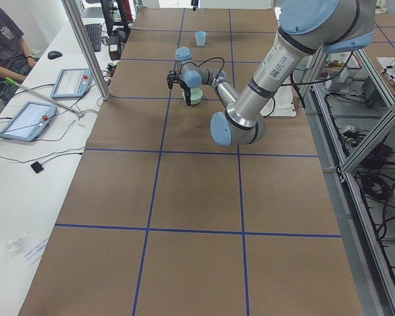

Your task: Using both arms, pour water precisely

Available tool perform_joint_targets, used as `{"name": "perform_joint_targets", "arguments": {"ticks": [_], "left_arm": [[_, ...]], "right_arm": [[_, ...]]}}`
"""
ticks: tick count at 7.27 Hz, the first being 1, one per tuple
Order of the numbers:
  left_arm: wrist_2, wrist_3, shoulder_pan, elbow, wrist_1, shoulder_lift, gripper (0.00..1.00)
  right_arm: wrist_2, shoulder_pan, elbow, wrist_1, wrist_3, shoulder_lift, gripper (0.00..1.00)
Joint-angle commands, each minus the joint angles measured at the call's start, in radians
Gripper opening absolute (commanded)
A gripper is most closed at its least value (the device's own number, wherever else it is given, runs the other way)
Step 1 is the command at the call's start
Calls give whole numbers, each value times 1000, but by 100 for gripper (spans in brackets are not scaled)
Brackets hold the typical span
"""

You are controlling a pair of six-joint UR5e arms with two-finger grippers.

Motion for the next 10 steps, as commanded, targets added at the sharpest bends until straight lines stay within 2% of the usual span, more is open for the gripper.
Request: {"name": "perform_joint_targets", "arguments": {"ticks": [1, 2, 3, 6, 7, 8, 9, 10], "left_arm": [[0, -1, 14, 12, -18, 0, 93], [-1, -4, 16, 9, -18, 2, 40], [-4, 0, 16, 9, -18, 4, 0], [-13, 4, 5, -30, -12, 5, 0], [-45, 10, -18, -90, -14, 61, 0], [-114, 58, -93, -177, -15, 154, 0], [-178, 153, -154, -270, -18, 271, 0], [-187, 257, -194, -352, -20, 395, 0]], "right_arm": [[7, 23, 0, -88, -62, 45, 100], [9, 24, 2, -90, -62, 48, 100], [9, 23, 0, -99, -62, 49, 100], [8, 23, 0, -104, -62, 56, 100], [9, 23, -1, -104, -62, 57, 100], [9, 23, -1, -104, -62, 57, 100], [8, 23, -3, -104, -62, 56, 100], [6, 23, -4, -104, -62, 57, 100]]}}
